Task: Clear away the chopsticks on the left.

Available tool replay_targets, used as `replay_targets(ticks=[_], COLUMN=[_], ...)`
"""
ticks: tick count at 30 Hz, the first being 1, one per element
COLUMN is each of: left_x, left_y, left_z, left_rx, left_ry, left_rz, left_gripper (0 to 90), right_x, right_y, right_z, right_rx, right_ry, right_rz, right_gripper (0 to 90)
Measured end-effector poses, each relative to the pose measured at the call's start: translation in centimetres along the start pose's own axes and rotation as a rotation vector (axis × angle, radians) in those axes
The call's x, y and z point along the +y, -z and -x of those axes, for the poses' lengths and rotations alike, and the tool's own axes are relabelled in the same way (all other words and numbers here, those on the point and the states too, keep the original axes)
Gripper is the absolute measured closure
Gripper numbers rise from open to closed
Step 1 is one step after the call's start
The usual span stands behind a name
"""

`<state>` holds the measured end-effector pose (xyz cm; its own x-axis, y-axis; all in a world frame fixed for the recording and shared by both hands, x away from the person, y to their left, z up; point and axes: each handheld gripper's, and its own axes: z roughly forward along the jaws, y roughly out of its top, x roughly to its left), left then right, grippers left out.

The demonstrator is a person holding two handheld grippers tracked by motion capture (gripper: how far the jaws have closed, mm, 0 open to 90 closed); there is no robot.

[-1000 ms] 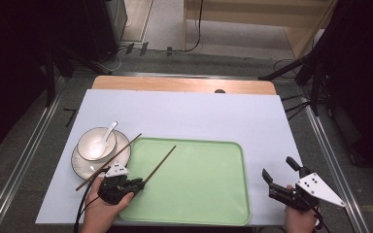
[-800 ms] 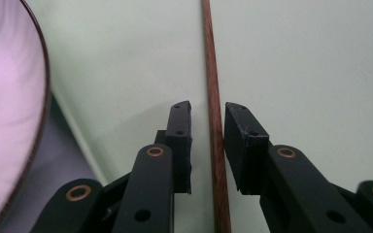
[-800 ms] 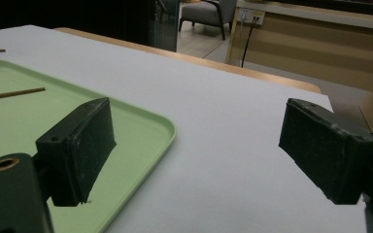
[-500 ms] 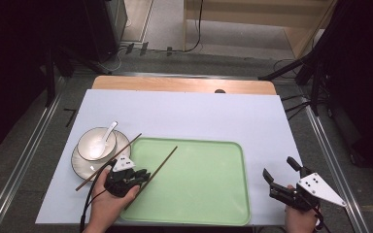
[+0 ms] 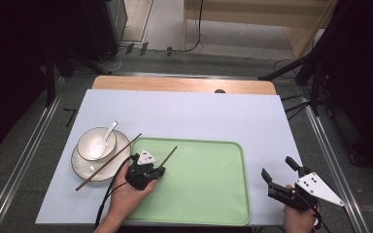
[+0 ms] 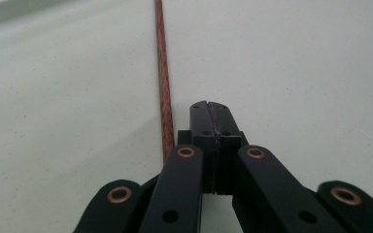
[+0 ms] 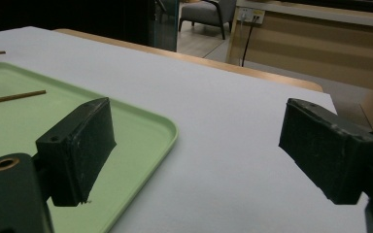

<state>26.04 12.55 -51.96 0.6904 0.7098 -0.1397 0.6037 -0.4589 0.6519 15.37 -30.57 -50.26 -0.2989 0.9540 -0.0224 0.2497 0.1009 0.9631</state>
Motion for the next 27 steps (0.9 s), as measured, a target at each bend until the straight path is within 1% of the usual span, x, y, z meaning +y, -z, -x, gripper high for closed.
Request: replay_targets(ticks=[3, 4, 8, 13, 16, 19, 22, 27], left_x=[0.0, -0.1, -0.4, -1.1, -1.6, -1.9, -2.1, -2.4], left_y=[0.2, 0.4, 1.0, 2.0, 2.6, 2.9, 3.1, 3.5], left_z=[-0.4, -0.6, -1.6, -2.8, -3.5, -3.7, -3.6, -3.8], left_rx=[0.034, 0.039, 0.072, 0.116, 0.127, 0.132, 0.140, 0.137], left_ry=[0.015, 0.023, 0.074, 0.114, 0.138, 0.137, 0.125, 0.121], left_rz=[-0.002, -0.003, -0.002, 0.004, 0.010, 0.015, 0.010, 0.006], left_gripper=[90.0, 90.0, 90.0, 90.0, 90.0, 90.0, 90.0, 90.0], right_x=[0.0, 0.0, 0.0, 0.0, 0.0, 0.0, 0.0, 0.0], right_y=[-0.1, -0.1, -0.1, -0.1, -0.1, -0.1, -0.1, 0.0], right_z=[0.0, 0.0, -0.1, -0.2, -0.2, -0.1, -0.1, -0.1], right_rx=[0.001, 0.001, 0.003, 0.004, 0.002, 0.002, 0.001, 0.004], right_ry=[0.002, 0.003, 0.010, 0.010, 0.014, 0.017, 0.017, 0.016], right_rz=[-0.001, -0.002, 0.000, -0.002, -0.003, -0.003, -0.003, -0.005], right_gripper=[13.3, 13.3, 13.3, 13.3, 13.3, 13.3, 13.3, 13.3])
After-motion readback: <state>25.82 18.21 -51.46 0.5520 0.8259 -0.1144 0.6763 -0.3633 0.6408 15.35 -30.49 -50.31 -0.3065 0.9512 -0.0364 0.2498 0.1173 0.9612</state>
